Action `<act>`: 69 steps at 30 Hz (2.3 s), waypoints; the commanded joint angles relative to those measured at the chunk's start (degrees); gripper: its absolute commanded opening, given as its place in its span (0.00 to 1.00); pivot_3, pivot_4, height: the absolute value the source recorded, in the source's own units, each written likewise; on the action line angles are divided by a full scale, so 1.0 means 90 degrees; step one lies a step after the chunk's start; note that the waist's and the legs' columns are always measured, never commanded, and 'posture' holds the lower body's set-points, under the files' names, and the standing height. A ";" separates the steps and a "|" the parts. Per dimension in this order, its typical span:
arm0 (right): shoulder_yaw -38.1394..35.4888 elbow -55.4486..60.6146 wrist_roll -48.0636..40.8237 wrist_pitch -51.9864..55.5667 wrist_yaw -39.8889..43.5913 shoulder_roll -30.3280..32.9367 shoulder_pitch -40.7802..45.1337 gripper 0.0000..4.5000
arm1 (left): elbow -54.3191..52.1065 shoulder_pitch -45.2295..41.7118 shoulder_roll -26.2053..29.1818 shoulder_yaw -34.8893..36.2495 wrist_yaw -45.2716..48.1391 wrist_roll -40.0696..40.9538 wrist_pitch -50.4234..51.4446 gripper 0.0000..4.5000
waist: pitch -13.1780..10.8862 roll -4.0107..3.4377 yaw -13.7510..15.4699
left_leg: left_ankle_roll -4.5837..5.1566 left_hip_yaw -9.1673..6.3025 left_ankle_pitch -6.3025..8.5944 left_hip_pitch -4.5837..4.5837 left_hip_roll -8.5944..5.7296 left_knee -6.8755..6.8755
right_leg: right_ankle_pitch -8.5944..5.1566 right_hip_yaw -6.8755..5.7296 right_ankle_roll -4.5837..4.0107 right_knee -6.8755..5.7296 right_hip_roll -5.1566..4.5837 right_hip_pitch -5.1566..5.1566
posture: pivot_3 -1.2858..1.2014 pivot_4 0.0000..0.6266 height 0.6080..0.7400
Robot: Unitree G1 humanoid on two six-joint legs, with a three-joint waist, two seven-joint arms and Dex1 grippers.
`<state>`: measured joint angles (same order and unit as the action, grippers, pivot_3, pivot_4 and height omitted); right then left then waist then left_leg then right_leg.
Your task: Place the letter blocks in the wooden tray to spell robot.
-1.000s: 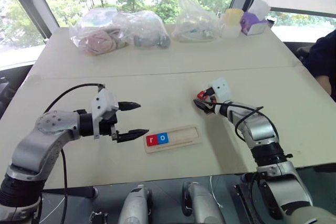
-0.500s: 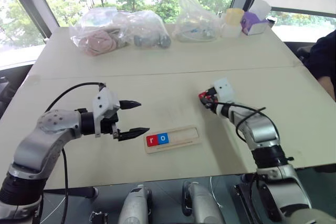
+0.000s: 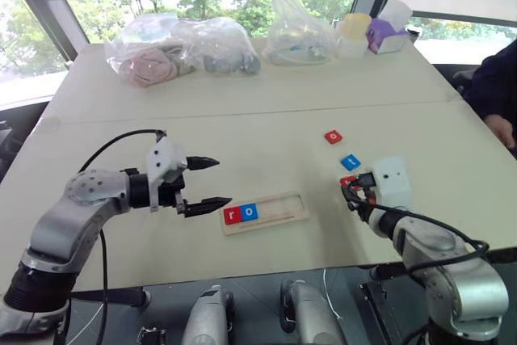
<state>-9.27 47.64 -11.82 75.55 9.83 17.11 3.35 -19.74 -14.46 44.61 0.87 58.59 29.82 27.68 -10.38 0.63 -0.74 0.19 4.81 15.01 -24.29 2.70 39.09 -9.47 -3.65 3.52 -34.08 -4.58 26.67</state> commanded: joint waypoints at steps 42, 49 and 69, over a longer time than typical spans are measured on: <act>0.0100 -0.0961 -0.1456 -0.2623 0.4402 0.3789 0.0435 0.99 | -0.0020 -0.0154 -0.0110 -0.0005 -0.0212 -0.0199 -0.0212 1.00 | -0.0031 0.0005 0.0012 | 0.0001 -0.0009 0.0000 -0.0012 -0.0013 -0.0007 | -0.0003 -0.0005 0.0004 0.0016 -0.0002 0.0003 | 0.52 0.24 1.00; 0.1160 -0.3532 -0.0445 -0.5765 0.6213 0.4581 0.1165 0.99 | 0.0035 -0.0308 -0.0215 -0.0074 -0.0223 -0.0292 -0.0255 1.00 | -0.0042 0.0021 -0.0005 | 0.0002 -0.0002 -0.0001 -0.0011 -0.0026 -0.0003 | -0.0003 -0.0003 0.0004 0.0019 -0.0001 0.0001 | 0.52 0.24 1.00; 0.2443 -0.6692 0.0570 -0.7514 0.7689 0.3915 0.2949 0.99 | -0.0289 -0.0051 -0.0225 0.0099 -0.0489 -0.0256 -0.0189 1.00 | -0.0044 0.0021 0.0027 | 0.0005 0.0016 -0.0003 -0.0010 -0.0029 0.0006 | 0.0001 -0.0002 0.0002 -0.0001 0.0000 -0.0001 | 0.52 0.24 1.00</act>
<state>13.22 -12.49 -6.99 9.00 78.64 52.63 28.47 -20.39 -14.90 42.24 0.06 54.51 26.75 26.07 -10.78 0.82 -0.50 0.23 4.96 14.98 -24.37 2.44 39.14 -9.46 -3.67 3.54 -34.09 -4.58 26.66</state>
